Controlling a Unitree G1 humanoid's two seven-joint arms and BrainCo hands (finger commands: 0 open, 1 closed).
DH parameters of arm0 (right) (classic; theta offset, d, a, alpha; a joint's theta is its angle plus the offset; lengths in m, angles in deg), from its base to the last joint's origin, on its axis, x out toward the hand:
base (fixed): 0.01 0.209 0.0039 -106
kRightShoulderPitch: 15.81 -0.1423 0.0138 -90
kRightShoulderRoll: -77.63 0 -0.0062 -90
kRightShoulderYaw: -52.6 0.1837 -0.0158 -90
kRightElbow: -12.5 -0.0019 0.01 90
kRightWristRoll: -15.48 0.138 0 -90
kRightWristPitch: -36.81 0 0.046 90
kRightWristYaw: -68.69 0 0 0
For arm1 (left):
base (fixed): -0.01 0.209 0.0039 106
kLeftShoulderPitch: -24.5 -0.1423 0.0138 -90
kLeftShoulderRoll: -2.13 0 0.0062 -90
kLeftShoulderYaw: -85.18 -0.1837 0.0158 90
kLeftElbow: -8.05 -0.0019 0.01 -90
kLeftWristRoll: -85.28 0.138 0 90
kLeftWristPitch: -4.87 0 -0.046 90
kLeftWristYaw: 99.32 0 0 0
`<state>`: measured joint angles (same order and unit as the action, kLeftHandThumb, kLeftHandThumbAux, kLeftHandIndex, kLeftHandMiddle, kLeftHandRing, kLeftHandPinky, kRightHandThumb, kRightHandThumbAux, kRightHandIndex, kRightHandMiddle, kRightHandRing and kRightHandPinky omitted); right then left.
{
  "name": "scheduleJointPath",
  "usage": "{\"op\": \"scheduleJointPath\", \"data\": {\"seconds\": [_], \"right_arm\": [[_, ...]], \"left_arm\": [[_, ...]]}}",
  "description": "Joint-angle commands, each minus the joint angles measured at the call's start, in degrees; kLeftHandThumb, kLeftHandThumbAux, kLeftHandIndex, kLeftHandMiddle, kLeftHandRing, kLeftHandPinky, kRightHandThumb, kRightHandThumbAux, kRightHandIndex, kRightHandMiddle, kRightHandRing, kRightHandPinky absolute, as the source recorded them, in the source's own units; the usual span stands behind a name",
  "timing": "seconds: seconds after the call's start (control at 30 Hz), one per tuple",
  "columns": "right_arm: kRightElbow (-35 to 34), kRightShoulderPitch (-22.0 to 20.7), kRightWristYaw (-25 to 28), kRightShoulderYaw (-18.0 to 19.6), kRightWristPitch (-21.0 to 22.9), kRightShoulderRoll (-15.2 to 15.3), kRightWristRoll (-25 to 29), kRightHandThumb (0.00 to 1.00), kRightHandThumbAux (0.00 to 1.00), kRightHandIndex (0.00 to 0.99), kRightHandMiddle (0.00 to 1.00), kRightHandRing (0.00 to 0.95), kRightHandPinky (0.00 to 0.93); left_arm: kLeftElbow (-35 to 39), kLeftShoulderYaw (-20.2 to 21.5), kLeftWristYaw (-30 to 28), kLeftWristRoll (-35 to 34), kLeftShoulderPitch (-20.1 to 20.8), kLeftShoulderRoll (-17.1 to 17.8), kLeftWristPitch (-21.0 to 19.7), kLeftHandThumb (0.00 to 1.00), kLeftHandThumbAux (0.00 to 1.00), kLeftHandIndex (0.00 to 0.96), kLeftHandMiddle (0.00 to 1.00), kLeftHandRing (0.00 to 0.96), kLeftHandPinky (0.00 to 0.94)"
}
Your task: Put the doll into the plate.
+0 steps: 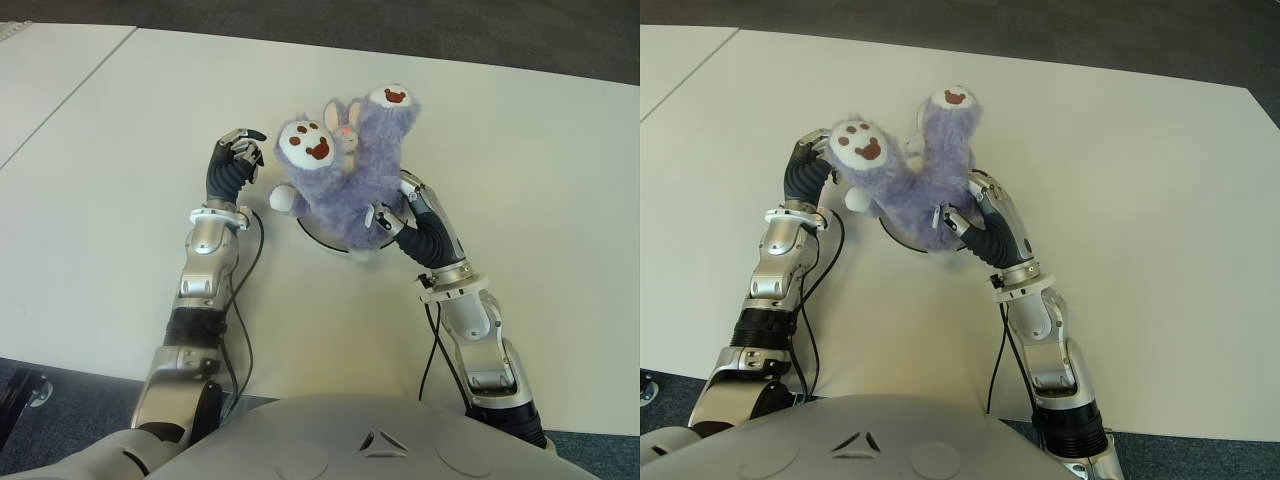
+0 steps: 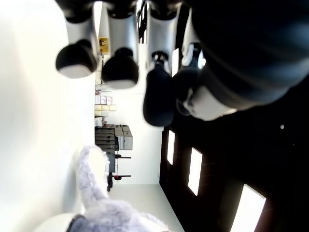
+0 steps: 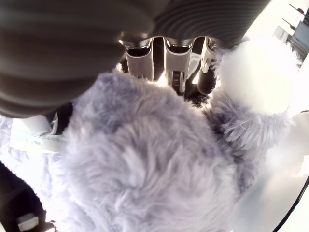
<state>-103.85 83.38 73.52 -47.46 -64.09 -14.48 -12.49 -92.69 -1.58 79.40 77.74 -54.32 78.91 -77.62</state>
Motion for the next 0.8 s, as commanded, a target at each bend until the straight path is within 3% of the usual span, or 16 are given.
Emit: {"op": "scheduleJointPath", "data": {"seconds": [0.03,0.43,0.8], "right_arm": [[-0.58,1.14,2.36,-0.1,1.18,1.14,1.11,0.607,0.213,0.0,0.0,0.0,0.0],[-7.92,2.01,10.85,1.76,7.64,4.89,2.42,0.584,0.181,0.0,0.0,0.0,0.0],[-14.06,0.33,20.16,4.52,17.43,9.05,6.86,0.604,0.178,0.0,0.0,0.0,0.0]], "left_arm": [[-1.96,-0.77,0.66,-0.15,-4.01,-3.33,-1.02,0.712,0.703,0.444,0.844,0.851,0.856],[-2.0,-0.72,0.69,-0.2,-3.89,-3.39,-1.21,0.713,0.703,0.444,0.844,0.852,0.856],[-2.31,-0.72,0.83,0.03,-3.62,-3.46,-1.11,0.713,0.703,0.444,0.842,0.85,0.855]]}}
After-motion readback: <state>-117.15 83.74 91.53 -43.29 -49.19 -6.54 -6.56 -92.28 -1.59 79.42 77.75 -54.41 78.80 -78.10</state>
